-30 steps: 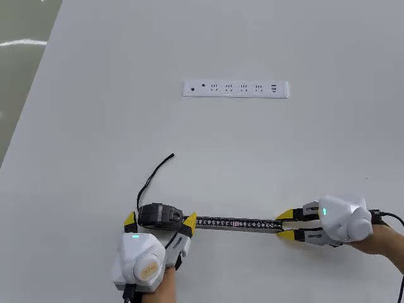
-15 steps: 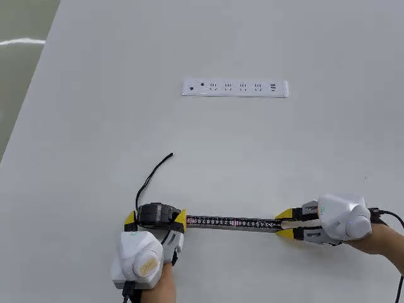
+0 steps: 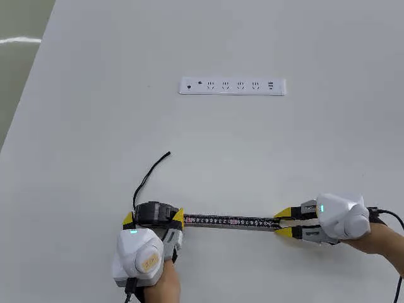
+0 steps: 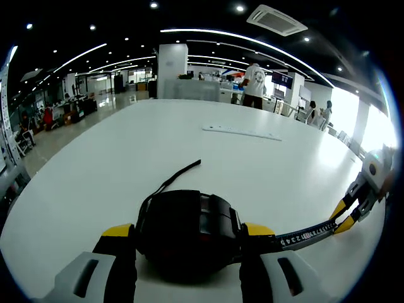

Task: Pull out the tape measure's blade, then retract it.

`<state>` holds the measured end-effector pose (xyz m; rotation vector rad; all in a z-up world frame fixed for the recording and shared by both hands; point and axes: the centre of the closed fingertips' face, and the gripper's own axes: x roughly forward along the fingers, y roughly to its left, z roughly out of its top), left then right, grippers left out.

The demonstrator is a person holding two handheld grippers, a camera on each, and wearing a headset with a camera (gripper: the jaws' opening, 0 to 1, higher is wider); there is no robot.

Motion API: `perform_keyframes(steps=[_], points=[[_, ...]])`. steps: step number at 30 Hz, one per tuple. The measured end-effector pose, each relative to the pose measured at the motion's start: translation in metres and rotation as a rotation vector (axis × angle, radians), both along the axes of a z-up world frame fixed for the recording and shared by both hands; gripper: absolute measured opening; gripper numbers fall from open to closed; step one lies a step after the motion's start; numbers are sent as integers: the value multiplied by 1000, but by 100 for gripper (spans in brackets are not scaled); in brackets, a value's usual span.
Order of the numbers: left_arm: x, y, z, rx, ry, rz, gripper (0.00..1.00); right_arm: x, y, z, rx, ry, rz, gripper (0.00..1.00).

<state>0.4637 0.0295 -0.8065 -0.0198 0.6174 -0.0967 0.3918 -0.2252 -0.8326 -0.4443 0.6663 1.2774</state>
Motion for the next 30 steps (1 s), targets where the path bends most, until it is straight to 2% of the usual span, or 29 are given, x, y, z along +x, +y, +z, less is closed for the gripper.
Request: perform_keyframes(steps=[6,11,14,22,30], points=[[-1,1,1,23,-2,-17,62,0,0,0,-10,-2,6,13],[-2,1,2,12,-11,-19,61,0,1,0,-18,-1,13,13],[-1,0,3,20,-22,-33,61,-1,0,0,-23,-2,16,13],[0,0,2,26,-6,-48,61,-3,1,0,-30,-1,23,13],[0,0,1,8,11,-37,60,-2,1,3,-38,-12,23,13]])
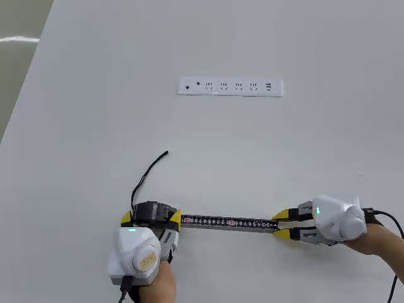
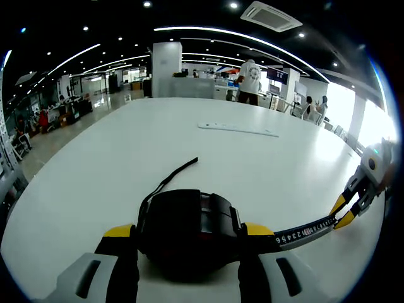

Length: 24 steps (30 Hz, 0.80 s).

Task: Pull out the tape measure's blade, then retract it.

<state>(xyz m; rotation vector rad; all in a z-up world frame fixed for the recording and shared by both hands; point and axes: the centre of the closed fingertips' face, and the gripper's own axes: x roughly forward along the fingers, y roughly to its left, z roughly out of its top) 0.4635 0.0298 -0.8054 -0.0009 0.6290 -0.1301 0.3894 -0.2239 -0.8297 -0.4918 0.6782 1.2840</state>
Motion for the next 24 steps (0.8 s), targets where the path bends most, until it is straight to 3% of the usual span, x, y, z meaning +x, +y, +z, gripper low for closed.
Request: perform_keyframes(steps=[11,24], points=[[0,3,0,-47,5,11,60,3,0,4,-6,-12,-5,13],[1,3,0,-49,19,-1,60,4,7,5,-9,-15,5,13]])
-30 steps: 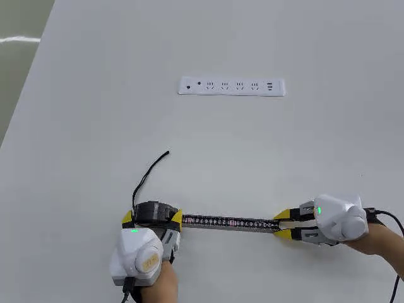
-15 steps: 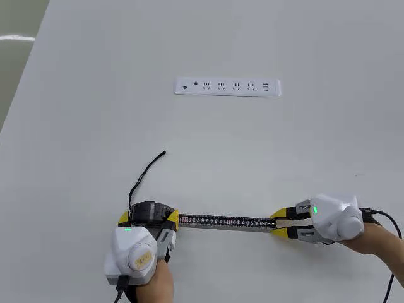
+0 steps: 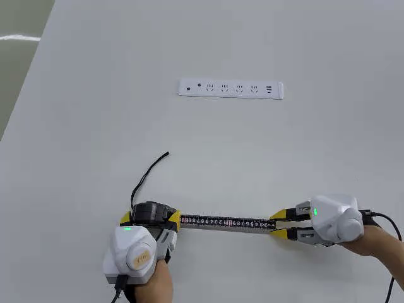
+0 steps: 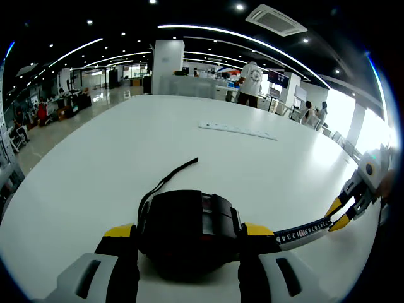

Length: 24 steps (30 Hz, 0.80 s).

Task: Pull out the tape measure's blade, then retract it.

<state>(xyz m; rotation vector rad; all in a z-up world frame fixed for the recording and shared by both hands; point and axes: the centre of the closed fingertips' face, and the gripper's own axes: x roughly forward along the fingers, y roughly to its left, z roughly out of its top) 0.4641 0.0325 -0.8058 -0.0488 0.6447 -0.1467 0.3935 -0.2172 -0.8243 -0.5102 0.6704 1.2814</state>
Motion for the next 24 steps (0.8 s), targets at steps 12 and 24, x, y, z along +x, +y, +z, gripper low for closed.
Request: perform_keyframes(steps=[12,24], points=[[1,1,0,-2,4,-4,60,2,6,-1,6,-6,4,13],[0,1,0,-5,16,-6,60,5,21,-1,16,-13,18,13]])
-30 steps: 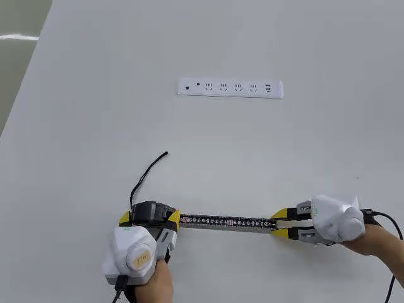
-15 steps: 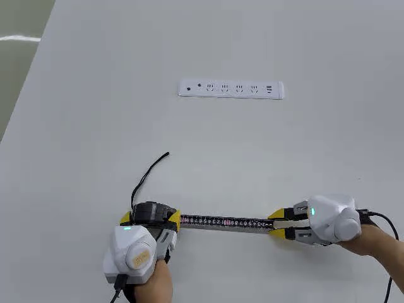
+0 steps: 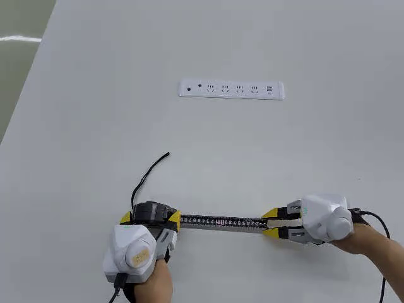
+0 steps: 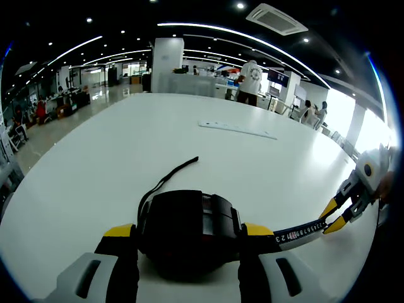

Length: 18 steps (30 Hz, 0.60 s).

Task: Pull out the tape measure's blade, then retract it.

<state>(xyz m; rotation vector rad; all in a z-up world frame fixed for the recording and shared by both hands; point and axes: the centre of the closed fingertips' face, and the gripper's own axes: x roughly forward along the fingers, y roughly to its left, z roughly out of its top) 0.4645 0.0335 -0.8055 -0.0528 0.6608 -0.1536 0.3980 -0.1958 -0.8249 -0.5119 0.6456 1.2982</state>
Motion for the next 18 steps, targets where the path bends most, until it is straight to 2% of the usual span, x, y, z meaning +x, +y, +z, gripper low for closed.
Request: perform_keyframes(steps=[18], points=[[0,0,0,-1,10,1,61,4,15,-1,14,-7,1,13]])
